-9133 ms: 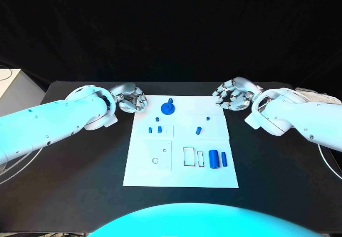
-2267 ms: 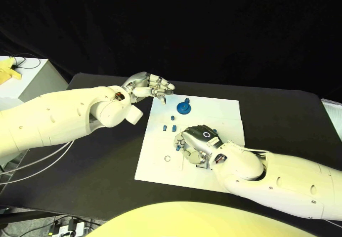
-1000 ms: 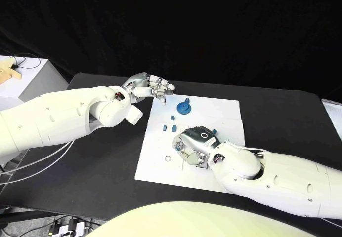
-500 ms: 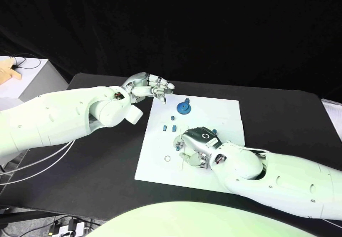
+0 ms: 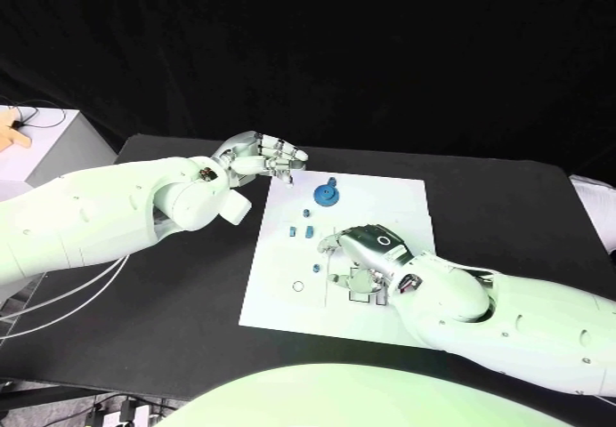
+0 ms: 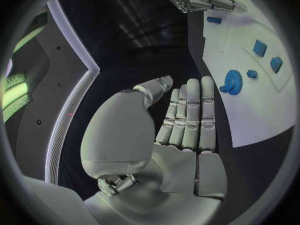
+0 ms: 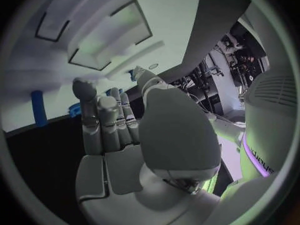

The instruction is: Assemble the parts on the task board

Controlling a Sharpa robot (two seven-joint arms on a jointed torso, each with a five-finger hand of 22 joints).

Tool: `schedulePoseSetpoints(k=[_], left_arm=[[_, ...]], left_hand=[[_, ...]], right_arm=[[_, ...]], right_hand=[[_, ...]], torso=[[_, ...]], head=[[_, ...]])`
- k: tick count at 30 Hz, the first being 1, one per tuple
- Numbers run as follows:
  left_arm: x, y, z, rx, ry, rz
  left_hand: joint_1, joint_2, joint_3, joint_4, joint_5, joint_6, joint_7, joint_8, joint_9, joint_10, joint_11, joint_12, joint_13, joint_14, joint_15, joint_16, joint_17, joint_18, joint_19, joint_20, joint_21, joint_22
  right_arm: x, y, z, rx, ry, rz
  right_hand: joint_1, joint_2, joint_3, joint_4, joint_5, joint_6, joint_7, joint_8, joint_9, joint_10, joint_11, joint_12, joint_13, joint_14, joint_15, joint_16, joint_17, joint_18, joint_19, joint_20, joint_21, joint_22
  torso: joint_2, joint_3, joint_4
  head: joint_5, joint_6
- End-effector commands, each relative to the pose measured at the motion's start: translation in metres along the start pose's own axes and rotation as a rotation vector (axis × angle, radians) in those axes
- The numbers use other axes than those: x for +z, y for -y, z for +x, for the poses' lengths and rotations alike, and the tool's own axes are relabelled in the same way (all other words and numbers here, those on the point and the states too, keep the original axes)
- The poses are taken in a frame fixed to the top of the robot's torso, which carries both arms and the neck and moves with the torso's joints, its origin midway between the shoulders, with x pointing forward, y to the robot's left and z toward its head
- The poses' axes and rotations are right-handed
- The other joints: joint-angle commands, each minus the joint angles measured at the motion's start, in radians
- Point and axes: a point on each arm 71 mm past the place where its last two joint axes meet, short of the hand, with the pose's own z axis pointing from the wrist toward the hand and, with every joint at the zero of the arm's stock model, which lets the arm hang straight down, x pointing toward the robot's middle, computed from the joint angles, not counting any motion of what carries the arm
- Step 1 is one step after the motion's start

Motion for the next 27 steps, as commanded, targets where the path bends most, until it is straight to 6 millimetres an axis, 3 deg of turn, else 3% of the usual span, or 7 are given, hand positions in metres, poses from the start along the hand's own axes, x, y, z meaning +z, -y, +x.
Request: schedulePoseSetpoints(k=[1,5,11,13,16,23,27], left_arm=[[0.001,0.0,0.002,-0.014,-0.022,-0.002],[0.001,0.0,0.001,-0.015,-0.023,-0.005],[0.002,-0.001,0.001,-0.015,-0.025,-0.005],[0.002,-0.002,0.001,-0.015,-0.025,-0.005],[0.002,-0.002,0.001,-0.015,-0.026,-0.005],[0.002,-0.003,0.001,-0.017,-0.027,-0.006],[0.002,-0.004,0.001,-0.017,-0.029,-0.007]], left_hand=[[0.009,0.004,-0.005,-0.001,-0.001,-0.007,-0.002,0.001,-0.001,-0.008,-0.002,-0.001,-0.002,-0.003,0.003,-0.006,-0.002,0.013,0.003,0.005,-0.004,-0.001],[0.009,0.004,-0.005,-0.001,-0.001,-0.007,-0.002,0.001,-0.001,-0.008,-0.002,-0.001,-0.002,-0.003,0.003,-0.006,-0.002,0.013,0.003,0.005,-0.004,-0.001],[0.009,0.004,-0.005,-0.001,-0.001,-0.007,-0.002,0.001,-0.001,-0.008,-0.002,-0.001,-0.002,-0.003,0.003,-0.006,-0.002,0.013,0.003,0.005,-0.004,-0.001],[0.01,0.003,-0.006,-0.002,-0.001,-0.008,-0.002,0.001,-0.002,-0.01,-0.002,-0.001,-0.002,-0.004,0.003,-0.006,-0.002,0.013,0.002,0.005,-0.004,-0.001],[0.01,0.003,-0.006,-0.002,-0.001,-0.008,-0.002,0.001,-0.002,-0.01,-0.002,-0.001,-0.002,-0.004,0.003,-0.006,-0.002,0.013,0.002,0.005,-0.004,-0.001],[0.01,0.003,-0.006,-0.002,-0.001,-0.008,-0.002,0.001,-0.002,-0.01,-0.002,-0.001,-0.002,-0.004,0.003,-0.006,-0.002,0.013,0.002,0.005,-0.004,-0.001],[0.01,0.003,-0.006,-0.002,-0.001,-0.008,-0.002,0.001,-0.002,-0.01,-0.002,-0.001,-0.002,-0.004,0.003,-0.006,-0.002,0.013,0.002,0.005,-0.004,-0.001]], right_arm=[[-0.005,0.009,-0.014,0.072,0.047,0.024],[-0.013,0.027,-0.031,0.091,0.06,0.06],[-0.023,0.056,-0.056,0.089,-0.037,0.113],[-0.025,0.067,-0.063,0.062,-0.068,0.135],[-0.027,0.076,-0.068,0.026,-0.095,0.155],[-0.025,0.086,-0.069,-0.044,-0.134,0.173],[-0.021,0.088,-0.066,-0.063,-0.156,0.173]], right_hand=[[0.022,0.004,0.01,0.019,0.005,0.019,0.008,0.013,0.003,0.02,-0.008,0.031,0.0,0.024,-0.006,0.021,0.018,0.005,0.026,-0.005,0.044,0.021],[0.045,0.0,0.054,0.035,0.005,0.058,0.005,0.025,0.004,0.076,-0.014,0.067,-0.006,0.063,-0.014,0.056,0.059,-0.008,0.064,-0.013,0.129,0.062],[0.049,-0.037,0.173,0.058,-0.003,0.091,0.0,0.015,-0.005,0.151,-0.021,0.013,-0.059,0.127,-0.02,0.102,0.136,-0.027,0.112,-0.029,0.245,0.122],[0.024,-0.053,0.154,0.064,-0.004,0.084,0.001,0.009,-0.008,0.136,-0.018,-0.008,-0.069,0.125,-0.017,0.099,0.13,-0.026,0.109,-0.026,0.237,0.12],[0.014,-0.052,0.101,0.057,0.002,0.069,0.001,-0.002,-0.011,0.106,-0.018,-0.027,-0.073,0.115,-0.016,0.091,0.116,-0.022,0.098,-0.021,0.205,0.109],[0.077,0.007,-0.109,0.081,0.004,0.042,-0.02,-0.019,-0.015,0.031,-0.009,-0.022,-0.072,0.092,-0.01,0.083,0.089,-0.013,0.081,-0.012,0.14,0.087],[0.091,0.015,-0.126,0.082,0.004,0.04,-0.02,-0.02,-0.015,0.027,-0.008,-0.019,-0.072,0.091,-0.009,0.083,0.087,-0.013,0.081,-0.011,0.139,0.087]], torso=[[-0.002,-0.0019,-0.002],[-0.003,-0.0016,-0.003],[-0.004,-0.0006,-0.0035],[-0.005,0.0001,-0.0032],[-0.004,0.0001,-0.0033],[-0.001,0.0,-0.0025],[0.0,-0.0006,-0.0019]], head=[[-0.009,0.0],[-0.019,0.0],[-0.029,0.0],[-0.033,0.0],[-0.035,0.0],[-0.037,0.0],[-0.037,0.0]])
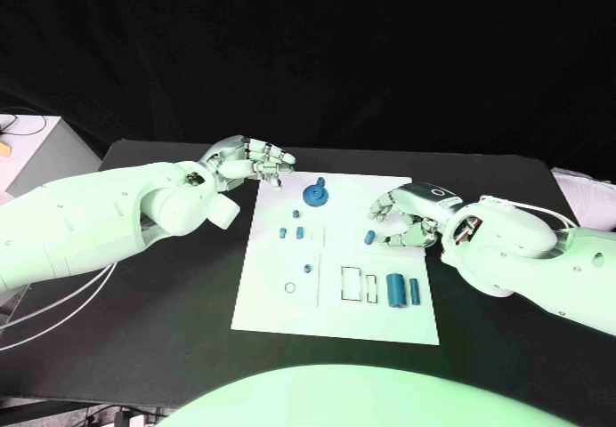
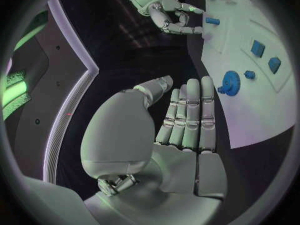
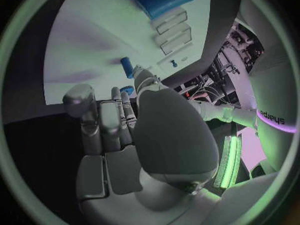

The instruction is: Assemble the parts on the task board

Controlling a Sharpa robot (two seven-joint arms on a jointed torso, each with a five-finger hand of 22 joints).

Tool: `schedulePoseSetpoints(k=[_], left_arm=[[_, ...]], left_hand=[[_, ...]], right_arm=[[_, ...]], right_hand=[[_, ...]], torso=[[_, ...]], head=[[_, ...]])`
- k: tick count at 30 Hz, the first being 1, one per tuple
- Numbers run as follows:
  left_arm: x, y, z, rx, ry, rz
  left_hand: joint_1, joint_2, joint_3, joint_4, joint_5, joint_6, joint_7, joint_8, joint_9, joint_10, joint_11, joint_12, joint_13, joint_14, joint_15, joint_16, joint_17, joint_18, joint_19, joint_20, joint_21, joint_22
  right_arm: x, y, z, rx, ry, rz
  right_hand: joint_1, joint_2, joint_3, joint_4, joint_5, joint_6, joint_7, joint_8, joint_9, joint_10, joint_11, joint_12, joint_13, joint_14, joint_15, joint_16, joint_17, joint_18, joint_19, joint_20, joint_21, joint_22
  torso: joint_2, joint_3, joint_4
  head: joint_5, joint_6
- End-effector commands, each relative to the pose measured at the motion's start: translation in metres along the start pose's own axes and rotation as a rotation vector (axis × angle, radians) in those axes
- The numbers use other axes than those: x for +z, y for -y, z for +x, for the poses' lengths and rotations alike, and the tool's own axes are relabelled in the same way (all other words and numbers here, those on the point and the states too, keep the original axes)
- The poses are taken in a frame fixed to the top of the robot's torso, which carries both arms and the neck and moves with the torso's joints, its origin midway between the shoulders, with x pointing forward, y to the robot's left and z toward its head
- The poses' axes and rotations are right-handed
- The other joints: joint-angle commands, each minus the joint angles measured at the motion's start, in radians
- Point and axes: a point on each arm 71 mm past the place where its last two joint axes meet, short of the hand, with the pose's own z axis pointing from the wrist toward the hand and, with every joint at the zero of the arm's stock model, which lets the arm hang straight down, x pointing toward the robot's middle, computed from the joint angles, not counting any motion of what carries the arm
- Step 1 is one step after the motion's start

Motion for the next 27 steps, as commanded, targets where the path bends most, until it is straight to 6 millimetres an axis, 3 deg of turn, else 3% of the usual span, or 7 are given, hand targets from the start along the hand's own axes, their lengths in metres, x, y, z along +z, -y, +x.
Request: schedulePoseSetpoints(k=[1,5,12,16,20,27], left_arm=[[0.001,0.001,0.003,-0.013,-0.021,0.008],[0.001,0.0,0.003,-0.012,-0.021,0.005],[0.0,0.0,0.003,-0.012,-0.021,0.002],[0.0,0.0,0.002,-0.011,-0.02,0.001],[0.0,0.0,0.002,-0.011,-0.02,0.001],[0.0,0.0,0.002,-0.011,-0.019,0.0]], left_hand=[[0.01,0.003,-0.006,-0.002,-0.001,-0.008,-0.002,0.001,-0.001,-0.006,0.002,-0.001,-0.001,-0.004,0.003,-0.006,-0.001,0.013,0.002,0.005,-0.004,-0.001],[0.01,0.003,-0.006,-0.002,-0.001,-0.008,-0.002,0.001,-0.001,-0.006,0.002,-0.001,-0.001,-0.004,0.003,-0.006,-0.001,0.013,0.002,0.005,-0.004,-0.001],[0.01,0.003,-0.006,-0.002,-0.001,-0.008,-0.002,0.001,-0.001,-0.006,0.002,-0.001,-0.001,-0.004,0.003,-0.006,-0.001,0.013,0.002,0.005,-0.004,-0.001],[0.01,0.003,-0.006,-0.002,-0.001,-0.008,-0.002,0.001,-0.001,-0.006,0.002,-0.001,-0.001,-0.004,0.003,-0.006,-0.001,0.013,0.002,0.005,-0.004,-0.001],[0.01,0.005,-0.007,-0.002,-0.001,-0.009,-0.001,0.002,-0.001,-0.008,0.002,0.0,-0.001,-0.004,0.004,-0.007,-0.001,0.013,0.002,0.005,-0.004,-0.001],[0.01,0.006,-0.007,-0.001,-0.001,-0.01,-0.001,0.002,-0.002,-0.008,0.002,0.0,-0.001,-0.004,0.004,-0.007,-0.001,0.013,0.002,0.006,-0.004,-0.001]], right_arm=[[0.003,-0.002,0.007,-0.055,-0.072,-0.019],[0.007,-0.004,0.014,-0.077,-0.081,-0.019],[0.013,-0.014,0.025,-0.078,-0.082,-0.036],[0.014,-0.015,0.027,-0.077,-0.08,-0.037],[0.014,-0.014,0.027,-0.086,-0.067,-0.025],[0.014,-0.016,0.026,-0.089,-0.034,-0.022]], right_hand=[[0.018,0.006,-0.007,0.0,-0.002,0.001,-0.001,-0.002,0.0,0.0,-0.001,0.006,0.0,-0.005,-0.001,-0.002,0.001,0.004,-0.004,-0.002,-0.001,0.001],[0.035,0.023,-0.003,0.0,-0.002,0.015,0.003,0.002,0.001,0.027,-0.006,0.02,0.001,0.009,-0.005,0.01,0.021,-0.001,0.01,-0.008,0.033,0.016],[0.043,0.033,0.036,0.003,-0.008,0.053,0.011,0.005,0.0,0.077,-0.013,0.018,-0.003,0.046,-0.01,0.035,0.068,-0.013,0.042,-0.018,0.108,0.05],[0.04,0.028,0.07,0.003,-0.014,0.076,0.011,0.003,-0.002,0.106,-0.014,0.002,-0.004,0.059,-0.012,0.041,0.084,-0.017,0.052,-0.019,0.131,0.061],[0.038,0.021,0.173,0.002,-0.051,0.123,0.0,0.004,-0.003,0.172,-0.026,-0.044,-0.004,0.082,-0.023,0.054,0.12,-0.024,0.069,-0.029,0.176,0.083],[0.019,0.004,0.251,-0.003,-0.053,0.153,-0.004,0.009,0.001,0.214,-0.03,-0.078,-0.002,0.091,-0.026,0.06,0.143,-0.029,0.077,-0.03,0.199,0.097]], torso=[[0.001,-0.0007,0.001],[0.001,-0.0013,0.0011],[0.0,-0.0009,0.0018],[-0.001,-0.0018,0.0009],[0.0,-0.0023,-0.0003],[0.0,-0.0014,0.0015]], head=[[-0.001,0.0],[-0.005,0.0],[-0.004,0.0],[-0.004,0.0],[-0.004,0.0],[-0.006,0.0]])
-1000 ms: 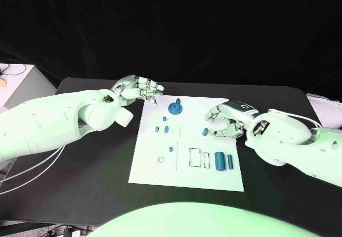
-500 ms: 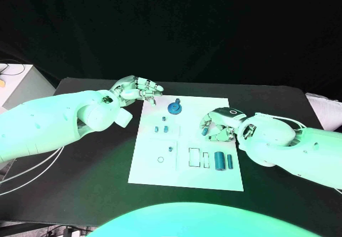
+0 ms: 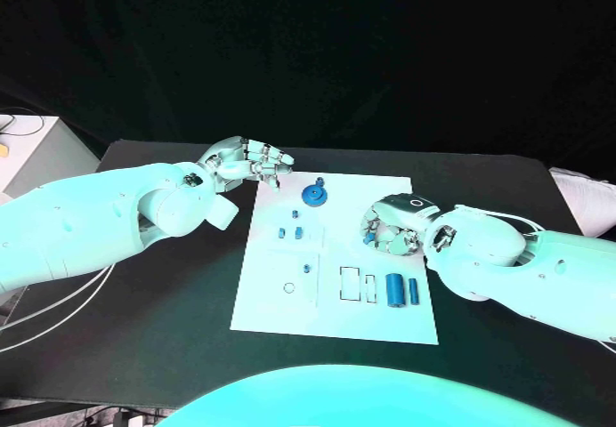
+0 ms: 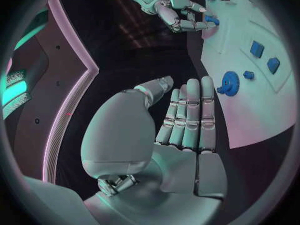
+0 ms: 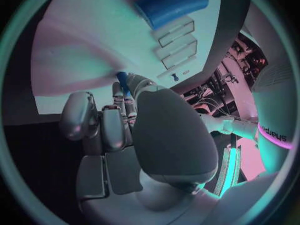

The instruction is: Assemble the parts on the task board

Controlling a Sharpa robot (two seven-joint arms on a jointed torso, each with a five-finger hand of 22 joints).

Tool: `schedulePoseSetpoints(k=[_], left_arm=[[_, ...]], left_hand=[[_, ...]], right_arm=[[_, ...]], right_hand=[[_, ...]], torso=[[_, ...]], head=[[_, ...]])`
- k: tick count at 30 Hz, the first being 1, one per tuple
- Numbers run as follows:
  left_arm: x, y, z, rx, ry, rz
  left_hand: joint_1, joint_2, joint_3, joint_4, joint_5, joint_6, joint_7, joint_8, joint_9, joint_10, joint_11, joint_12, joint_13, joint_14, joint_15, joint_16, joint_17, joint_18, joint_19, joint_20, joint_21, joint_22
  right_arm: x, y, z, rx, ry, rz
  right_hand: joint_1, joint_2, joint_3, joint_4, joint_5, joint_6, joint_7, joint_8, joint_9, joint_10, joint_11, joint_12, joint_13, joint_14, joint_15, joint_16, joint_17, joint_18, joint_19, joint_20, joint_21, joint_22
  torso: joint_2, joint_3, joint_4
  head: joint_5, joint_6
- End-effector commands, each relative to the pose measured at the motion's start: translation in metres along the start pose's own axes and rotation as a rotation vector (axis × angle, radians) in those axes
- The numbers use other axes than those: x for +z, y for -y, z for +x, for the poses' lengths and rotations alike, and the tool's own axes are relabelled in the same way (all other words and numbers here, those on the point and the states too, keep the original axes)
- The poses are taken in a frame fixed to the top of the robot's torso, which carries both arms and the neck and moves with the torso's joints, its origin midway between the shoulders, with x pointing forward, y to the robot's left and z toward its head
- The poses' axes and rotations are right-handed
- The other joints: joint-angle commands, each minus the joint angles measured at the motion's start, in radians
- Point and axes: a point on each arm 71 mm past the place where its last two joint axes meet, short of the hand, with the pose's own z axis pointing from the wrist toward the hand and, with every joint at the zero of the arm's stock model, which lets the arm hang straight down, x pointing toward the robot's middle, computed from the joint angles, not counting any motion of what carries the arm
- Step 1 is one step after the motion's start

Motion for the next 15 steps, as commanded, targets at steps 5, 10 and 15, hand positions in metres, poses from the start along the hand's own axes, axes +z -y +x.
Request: schedulePoseSetpoints(k=[5,10,15], left_arm=[[0.0,0.0006,0.0018,-0.01,-0.016,0.002],[-0.0002,0.0004,0.0015,-0.01,-0.016,0.0],[-0.0001,0.0003,0.0018,-0.01,-0.018,-0.001]], left_hand=[[0.004,0.002,-0.008,0.0,-0.001,-0.006,0.003,0.002,-0.002,-0.008,0.003,0.001,-0.001,-0.004,0.004,-0.007,-0.001,0.013,0.002,0.006,-0.005,-0.001],[0.003,0.003,-0.008,0.001,-0.001,-0.007,0.003,0.002,-0.002,-0.009,0.003,0.001,-0.001,-0.004,0.004,-0.007,-0.001,0.013,0.002,0.006,-0.005,-0.001],[0.003,0.003,-0.008,0.001,-0.001,-0.007,0.003,0.002,-0.002,-0.009,0.003,0.001,-0.001,-0.004,0.004,-0.007,-0.001,0.013,0.002,0.006,-0.005,-0.001]], right_arm=[[0.0,-0.0031,-0.0002,-0.019,0.048,0.005],[-0.0006,-0.0038,-0.001,-0.016,0.07,0.01],[-0.0021,-0.0023,-0.0022,0.002,0.096,0.031]], right_hand=[[0.001,0.012,0.103,-0.027,-0.047,0.046,-0.013,0.028,0.017,0.064,-0.014,-0.021,0.005,0.025,-0.015,0.024,0.047,-0.022,0.024,-0.004,0.07,0.087],[-0.006,0.028,0.147,-0.067,-0.058,0.07,-0.021,0.054,0.039,0.112,-0.027,-0.027,0.012,0.023,-0.027,0.022,0.046,-0.026,0.031,-0.013,0.096,0.101],[-0.047,0.026,0.223,-0.125,-0.074,0.064,-0.023,0.078,0.072,0.151,-0.033,-0.058,0.021,0.023,-0.033,0.02,0.051,-0.03,0.035,-0.021,0.119,0.116]], torso=[[0.0,0.0,0.001],[0.0,0.0002,-0.0002],[0.0,0.0002,0.0004]], head=[[-0.002,0.0],[-0.002,0.0],[-0.001,0.0]])
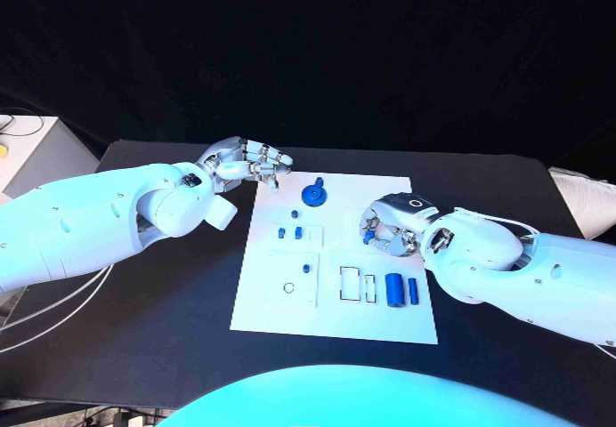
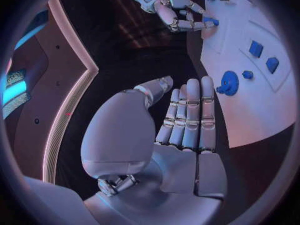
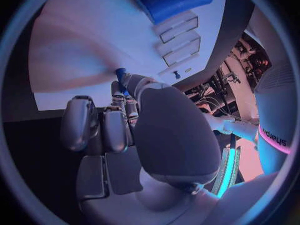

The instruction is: Assemble the parts on the task board

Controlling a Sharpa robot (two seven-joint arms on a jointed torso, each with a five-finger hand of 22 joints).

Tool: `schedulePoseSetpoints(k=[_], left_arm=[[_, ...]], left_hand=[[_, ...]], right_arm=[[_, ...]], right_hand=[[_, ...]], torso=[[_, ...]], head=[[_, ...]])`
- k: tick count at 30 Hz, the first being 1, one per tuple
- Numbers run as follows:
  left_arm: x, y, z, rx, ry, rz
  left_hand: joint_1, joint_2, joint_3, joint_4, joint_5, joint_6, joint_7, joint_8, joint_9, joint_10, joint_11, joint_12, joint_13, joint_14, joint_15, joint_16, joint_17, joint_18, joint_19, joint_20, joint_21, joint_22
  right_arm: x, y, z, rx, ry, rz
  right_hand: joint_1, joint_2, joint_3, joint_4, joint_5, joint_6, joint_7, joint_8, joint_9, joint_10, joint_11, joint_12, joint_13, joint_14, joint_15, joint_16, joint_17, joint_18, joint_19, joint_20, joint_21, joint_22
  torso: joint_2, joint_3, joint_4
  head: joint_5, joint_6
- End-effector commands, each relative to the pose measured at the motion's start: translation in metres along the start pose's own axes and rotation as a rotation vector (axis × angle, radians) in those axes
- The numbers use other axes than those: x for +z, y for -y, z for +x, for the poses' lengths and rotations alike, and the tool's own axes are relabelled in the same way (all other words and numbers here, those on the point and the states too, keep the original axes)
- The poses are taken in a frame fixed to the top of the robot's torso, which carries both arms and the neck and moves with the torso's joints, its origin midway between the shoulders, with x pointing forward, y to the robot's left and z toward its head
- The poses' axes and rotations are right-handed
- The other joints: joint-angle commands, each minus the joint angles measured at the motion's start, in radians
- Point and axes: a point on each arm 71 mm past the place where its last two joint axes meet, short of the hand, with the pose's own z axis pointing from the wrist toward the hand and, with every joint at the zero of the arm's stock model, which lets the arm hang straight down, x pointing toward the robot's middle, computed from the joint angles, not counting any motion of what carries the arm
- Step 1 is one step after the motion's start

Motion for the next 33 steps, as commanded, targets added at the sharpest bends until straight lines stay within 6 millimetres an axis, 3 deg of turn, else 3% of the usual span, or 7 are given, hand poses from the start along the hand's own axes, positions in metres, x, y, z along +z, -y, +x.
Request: schedulePoseSetpoints(k=[1,8,15,22,28,33], left_arm=[[0.0,0.001,0.002,-0.01,-0.019,0.003],[0.001,0.0,0.002,-0.01,-0.018,0.0],[0.002,-0.002,-0.003,-0.008,-0.01,-0.008],[0.004,-0.003,-0.005,-0.007,-0.008,-0.011],[0.006,-0.002,-0.002,-0.009,-0.016,-0.009],[0.008,-0.002,0.001,-0.01,-0.023,-0.008]], left_hand=[[0.003,0.003,-0.005,-0.002,-0.001,-0.007,0.003,0.002,-0.001,-0.005,-0.001,0.001,-0.002,-0.004,0.004,-0.007,-0.001,0.013,0.002,0.006,-0.005,-0.001],[0.003,0.003,-0.005,-0.002,-0.001,-0.007,0.003,0.002,-0.001,-0.005,-0.001,0.001,-0.002,-0.004,0.004,-0.007,-0.001,0.013,0.002,0.006,-0.005,-0.001],[0.003,0.003,-0.006,-0.002,-0.001,-0.008,0.003,0.003,-0.001,-0.007,-0.001,0.001,-0.002,-0.005,0.005,-0.007,-0.002,0.013,0.001,0.006,-0.005,-0.001],[0.002,0.003,-0.007,-0.001,-0.001,-0.009,0.003,0.003,-0.002,-0.008,0.0,0.001,-0.002,-0.005,0.005,-0.007,-0.002,0.013,0.001,0.007,-0.006,-0.002],[0.003,0.003,-0.007,-0.001,-0.001,-0.01,0.003,0.003,-0.002,-0.009,0.0,0.001,-0.002,-0.005,0.005,-0.007,-0.002,0.013,0.001,0.007,-0.006,-0.002],[0.003,0.003,-0.007,-0.001,-0.001,-0.01,0.003,0.003,-0.002,-0.009,0.0,0.001,-0.002,-0.005,0.005,-0.007,-0.002,0.013,0.001,0.007,-0.006,-0.002]], right_arm=[[-0.002,0.001,-0.004,0.011,0.051,0.023],[-0.01,0.001,-0.01,0.101,0.059,0.048],[-0.02,-0.013,-0.034,0.154,0.121,0.023],[-0.015,-0.049,-0.039,0.152,0.135,-0.075],[-0.001,-0.087,-0.023,0.132,0.101,-0.181],[0.005,-0.112,-0.011,0.116,0.077,-0.249]], right_hand=[[-0.03,0.011,0.024,-0.016,-0.001,-0.001,-0.001,0.009,0.041,0.076,-0.064,-0.008,0.018,0.019,-0.007,-0.001,0.003,-0.015,0.028,-0.01,0.008,0.116],[-0.059,0.005,0.057,-0.049,0.001,-0.005,-0.001,0.02,0.059,0.09,-0.065,-0.026,0.024,0.02,-0.008,-0.002,0.004,-0.015,0.029,-0.012,0.013,0.121],[-0.069,0.004,0.063,-0.058,0.003,-0.007,0.0,0.022,0.064,0.093,-0.064,-0.031,0.026,0.02,-0.008,-0.002,0.006,-0.016,0.029,-0.012,0.013,0.122],[-0.071,0.004,0.064,-0.061,0.002,-0.007,-0.001,0.023,0.065,0.094,-0.064,-0.032,0.027,0.02,-0.008,-0.003,0.005,-0.016,0.029,-0.012,0.016,0.124],[-0.072,0.004,0.065,-0.062,0.002,-0.008,-0.001,0.023,0.066,0.094,-0.064,-0.033,0.027,0.019,-0.008,-0.005,0.001,-0.015,0.028,-0.013,0.012,0.122],[-0.073,0.004,0.067,-0.065,0.002,-0.009,0.0,0.023,0.066,0.094,-0.064,-0.034,0.027,0.019,-0.008,-0.005,0.0,-0.015,0.028,-0.013,0.009,0.121]], torso=[[0.0,0.0005,0.0001],[-0.002,-0.0001,-0.0002],[-0.005,-0.0012,-0.0012],[-0.007,-0.0017,0.0001],[-0.008,-0.0039,-0.001],[-0.006,-0.0022,0.0008]], head=[[0.001,0.0],[0.002,0.0],[0.006,0.0],[0.021,0.0],[0.032,0.0],[0.035,0.0]])
